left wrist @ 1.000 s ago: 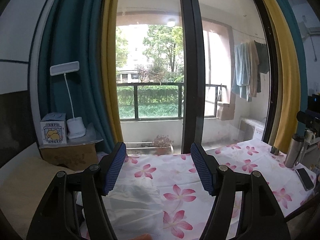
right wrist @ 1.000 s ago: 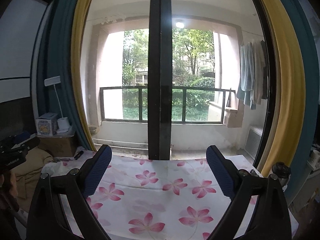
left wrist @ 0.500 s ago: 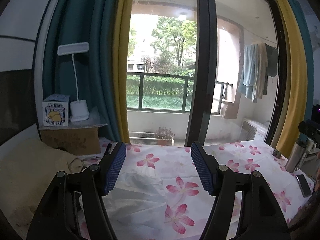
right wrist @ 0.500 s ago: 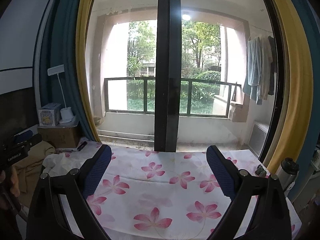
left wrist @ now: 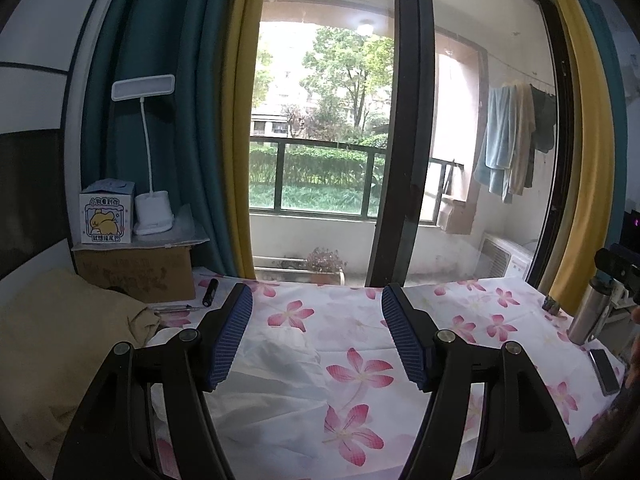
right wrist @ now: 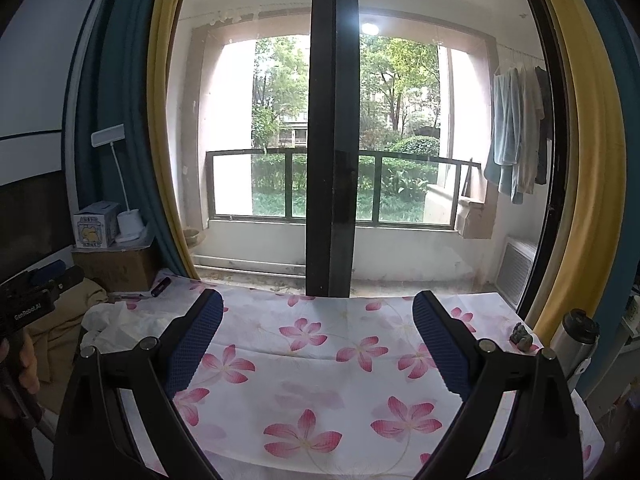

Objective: Fold large clothes

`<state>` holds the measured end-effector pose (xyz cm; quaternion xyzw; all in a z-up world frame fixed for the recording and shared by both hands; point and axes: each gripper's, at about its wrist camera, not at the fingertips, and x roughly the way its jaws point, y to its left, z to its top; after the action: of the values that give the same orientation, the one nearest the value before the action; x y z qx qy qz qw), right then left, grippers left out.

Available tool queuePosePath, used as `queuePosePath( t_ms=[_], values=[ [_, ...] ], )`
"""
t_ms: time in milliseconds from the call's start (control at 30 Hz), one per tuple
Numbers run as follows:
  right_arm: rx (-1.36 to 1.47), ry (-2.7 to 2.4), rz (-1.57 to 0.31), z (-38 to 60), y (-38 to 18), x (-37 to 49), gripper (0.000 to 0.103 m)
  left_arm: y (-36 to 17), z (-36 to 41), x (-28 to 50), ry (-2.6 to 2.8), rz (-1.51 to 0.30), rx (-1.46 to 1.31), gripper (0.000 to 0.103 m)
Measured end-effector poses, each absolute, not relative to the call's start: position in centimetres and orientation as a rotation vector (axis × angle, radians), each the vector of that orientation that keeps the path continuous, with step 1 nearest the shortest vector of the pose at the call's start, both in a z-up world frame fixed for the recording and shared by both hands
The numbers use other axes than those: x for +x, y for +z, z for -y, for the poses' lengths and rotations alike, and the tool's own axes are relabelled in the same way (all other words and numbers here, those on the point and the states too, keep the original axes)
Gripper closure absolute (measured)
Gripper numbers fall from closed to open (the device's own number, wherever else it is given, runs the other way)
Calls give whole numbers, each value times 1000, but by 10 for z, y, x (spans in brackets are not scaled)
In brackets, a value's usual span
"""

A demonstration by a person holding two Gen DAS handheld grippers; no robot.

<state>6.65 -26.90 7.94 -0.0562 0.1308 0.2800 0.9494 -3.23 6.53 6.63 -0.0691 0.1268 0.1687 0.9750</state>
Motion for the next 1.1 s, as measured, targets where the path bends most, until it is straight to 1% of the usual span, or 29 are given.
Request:
queuePosePath(
  t_ms=[1100],
  values=[
    [-110,570,-279,269,74,70,8,64,-63,-31,343,-265,-144,32]
  ],
)
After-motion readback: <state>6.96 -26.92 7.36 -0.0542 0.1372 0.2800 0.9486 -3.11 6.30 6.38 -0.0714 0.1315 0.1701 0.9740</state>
